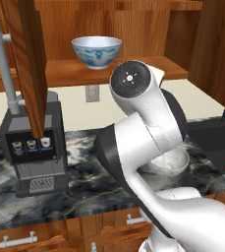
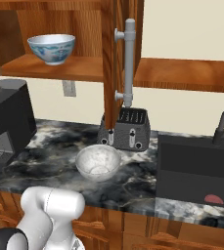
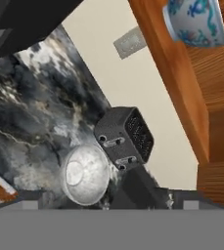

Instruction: Open the cabinet. Pick the bowls from the counter and place them in the cabinet. Then close the cabinet.

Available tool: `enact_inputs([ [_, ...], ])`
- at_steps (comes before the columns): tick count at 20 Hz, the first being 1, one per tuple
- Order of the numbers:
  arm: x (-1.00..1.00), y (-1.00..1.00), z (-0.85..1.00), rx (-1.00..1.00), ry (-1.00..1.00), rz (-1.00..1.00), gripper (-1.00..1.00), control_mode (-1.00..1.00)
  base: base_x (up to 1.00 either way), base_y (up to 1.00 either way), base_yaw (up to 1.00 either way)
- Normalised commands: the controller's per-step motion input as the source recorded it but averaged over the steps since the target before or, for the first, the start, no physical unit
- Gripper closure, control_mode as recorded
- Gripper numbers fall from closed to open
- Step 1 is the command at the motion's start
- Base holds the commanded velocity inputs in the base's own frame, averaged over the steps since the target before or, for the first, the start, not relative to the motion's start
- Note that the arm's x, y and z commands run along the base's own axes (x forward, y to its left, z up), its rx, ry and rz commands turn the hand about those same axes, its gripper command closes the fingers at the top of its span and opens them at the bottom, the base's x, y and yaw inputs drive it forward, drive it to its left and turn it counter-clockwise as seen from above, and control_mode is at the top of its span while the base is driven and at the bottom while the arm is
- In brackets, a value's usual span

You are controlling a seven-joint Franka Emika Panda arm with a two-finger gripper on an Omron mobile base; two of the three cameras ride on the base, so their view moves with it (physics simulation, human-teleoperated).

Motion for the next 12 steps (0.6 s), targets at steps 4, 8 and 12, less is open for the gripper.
enact_inputs([
  [4,-0.05,-0.37,-0.55,0.31,0.00,-0.08,-1.00,-1.00,0.00,0.00,0.00],
  [8,0.00,-0.43,-0.37,0.26,0.00,-0.05,-1.00,-1.00,0.00,0.00,0.00],
  [12,0.00,-0.41,-0.32,0.19,0.00,-0.07,-1.00,-1.00,0.00,0.00,0.00],
])
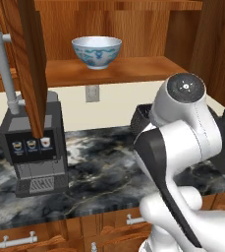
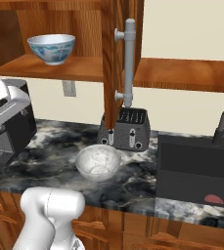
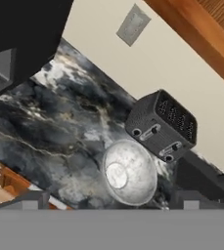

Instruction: Open the cabinet. Pick the bowls from the counter and place them in the cabinet. Then close the cabinet.

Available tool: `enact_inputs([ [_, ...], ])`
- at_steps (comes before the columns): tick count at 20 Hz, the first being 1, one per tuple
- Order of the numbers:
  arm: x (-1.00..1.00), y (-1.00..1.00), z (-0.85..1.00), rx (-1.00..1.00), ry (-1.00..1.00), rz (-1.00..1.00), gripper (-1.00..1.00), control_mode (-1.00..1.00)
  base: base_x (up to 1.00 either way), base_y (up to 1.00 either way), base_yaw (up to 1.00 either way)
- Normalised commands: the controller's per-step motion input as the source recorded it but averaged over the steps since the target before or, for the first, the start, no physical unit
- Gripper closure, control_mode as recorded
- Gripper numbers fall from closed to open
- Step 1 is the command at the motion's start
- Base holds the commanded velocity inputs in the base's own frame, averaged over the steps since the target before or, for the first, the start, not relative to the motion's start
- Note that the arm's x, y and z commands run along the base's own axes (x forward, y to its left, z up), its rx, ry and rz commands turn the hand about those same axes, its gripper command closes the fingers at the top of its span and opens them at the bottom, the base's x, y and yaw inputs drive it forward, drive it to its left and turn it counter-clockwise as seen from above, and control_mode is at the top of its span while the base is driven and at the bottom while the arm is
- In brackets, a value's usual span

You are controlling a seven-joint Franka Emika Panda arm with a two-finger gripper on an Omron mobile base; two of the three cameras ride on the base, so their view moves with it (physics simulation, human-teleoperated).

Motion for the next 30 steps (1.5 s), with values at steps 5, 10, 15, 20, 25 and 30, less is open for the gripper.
enact_inputs([
  [5,0.00,-0.32,-0.30,0.16,0.00,-0.09,-1.00,-1.00,0.00,0.00,0.00],
  [10,0.00,-0.16,-0.28,0.14,0.02,-0.11,-1.00,-1.00,0.00,0.00,0.00],
  [15,0.00,-0.06,-0.33,0.14,0.05,-0.09,-1.00,-1.00,0.00,0.00,0.00],
  [20,0.01,-0.06,-0.39,0.11,0.09,-0.09,-1.00,-1.00,0.00,0.00,0.00],
  [25,0.10,-0.07,-0.41,0.06,0.05,-0.08,-1.00,-1.00,0.00,0.00,0.00],
  [30,0.36,-0.01,-0.25,0.00,0.00,-0.07,-1.00,-1.00,0.00,0.00,0.00],
])
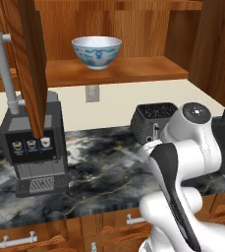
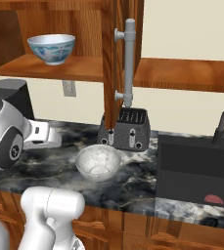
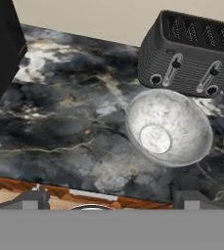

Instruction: Open the cabinet. Pick the bowls from the counter and place them in the cabinet. Then close the cabinet.

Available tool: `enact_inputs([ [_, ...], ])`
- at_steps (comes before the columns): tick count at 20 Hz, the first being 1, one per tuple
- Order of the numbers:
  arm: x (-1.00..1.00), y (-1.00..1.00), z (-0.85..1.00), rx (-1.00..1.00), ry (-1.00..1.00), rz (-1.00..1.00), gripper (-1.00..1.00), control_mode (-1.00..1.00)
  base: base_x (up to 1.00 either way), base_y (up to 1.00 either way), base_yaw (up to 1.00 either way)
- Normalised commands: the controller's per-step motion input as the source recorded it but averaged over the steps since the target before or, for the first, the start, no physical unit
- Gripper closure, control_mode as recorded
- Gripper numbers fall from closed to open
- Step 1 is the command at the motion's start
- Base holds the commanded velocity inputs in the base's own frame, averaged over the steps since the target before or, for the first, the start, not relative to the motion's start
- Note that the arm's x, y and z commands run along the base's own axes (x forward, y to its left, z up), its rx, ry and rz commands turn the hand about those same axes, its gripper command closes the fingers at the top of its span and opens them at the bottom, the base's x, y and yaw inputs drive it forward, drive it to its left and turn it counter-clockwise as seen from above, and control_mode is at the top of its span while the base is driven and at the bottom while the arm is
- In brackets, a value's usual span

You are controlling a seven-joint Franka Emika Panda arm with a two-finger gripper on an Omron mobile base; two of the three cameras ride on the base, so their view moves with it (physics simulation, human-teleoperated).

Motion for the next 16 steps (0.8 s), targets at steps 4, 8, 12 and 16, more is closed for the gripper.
enact_inputs([
  [4,0.48,-0.01,-0.22,0.00,0.00,-0.05,-1.00,-1.00,0.00,0.00,0.00],
  [8,0.28,-0.07,-0.31,0.00,0.02,-0.01,-1.00,-1.00,0.00,0.00,0.00],
  [12,0.33,-0.03,-0.31,0.00,0.08,0.00,-1.00,-1.00,0.00,0.00,0.00],
  [16,0.32,-0.04,-0.32,0.00,0.11,0.00,-1.00,-1.00,0.00,0.00,0.00],
])
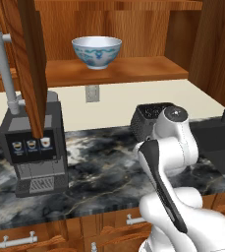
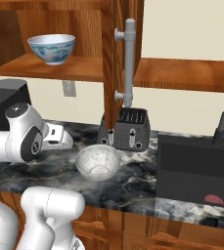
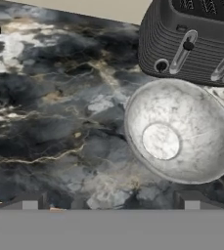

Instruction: Open the cabinet. Pick the bowls from the counter and place them in the cabinet. Then close the cabinet.

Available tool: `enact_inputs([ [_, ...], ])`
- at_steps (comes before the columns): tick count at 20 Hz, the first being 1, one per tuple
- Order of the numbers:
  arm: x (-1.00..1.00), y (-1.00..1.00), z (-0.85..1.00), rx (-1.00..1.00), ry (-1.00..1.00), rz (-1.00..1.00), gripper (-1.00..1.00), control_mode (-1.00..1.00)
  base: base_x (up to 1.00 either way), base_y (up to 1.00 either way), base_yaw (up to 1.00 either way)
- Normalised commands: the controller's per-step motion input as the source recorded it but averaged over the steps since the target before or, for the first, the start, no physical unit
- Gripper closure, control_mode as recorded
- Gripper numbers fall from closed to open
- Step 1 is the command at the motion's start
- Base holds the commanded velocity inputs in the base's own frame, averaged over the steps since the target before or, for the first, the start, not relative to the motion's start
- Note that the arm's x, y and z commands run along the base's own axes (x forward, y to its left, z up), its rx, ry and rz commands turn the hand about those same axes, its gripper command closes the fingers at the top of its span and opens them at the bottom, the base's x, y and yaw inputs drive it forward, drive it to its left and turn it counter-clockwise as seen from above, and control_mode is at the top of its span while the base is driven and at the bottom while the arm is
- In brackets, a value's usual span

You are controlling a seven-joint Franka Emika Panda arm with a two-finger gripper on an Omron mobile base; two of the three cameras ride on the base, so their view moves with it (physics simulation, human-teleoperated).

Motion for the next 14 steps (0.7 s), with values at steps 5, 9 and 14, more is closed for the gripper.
enact_inputs([
  [5,0.24,-0.11,-0.27,0.00,0.12,0.00,-1.00,-1.00,0.00,0.00,0.00],
  [9,0.20,-0.20,-0.26,0.00,0.10,0.00,-1.00,-1.00,0.00,0.00,0.00],
  [14,0.22,-0.18,-0.29,0.00,0.04,0.00,-1.00,-1.00,0.00,0.00,0.00],
])
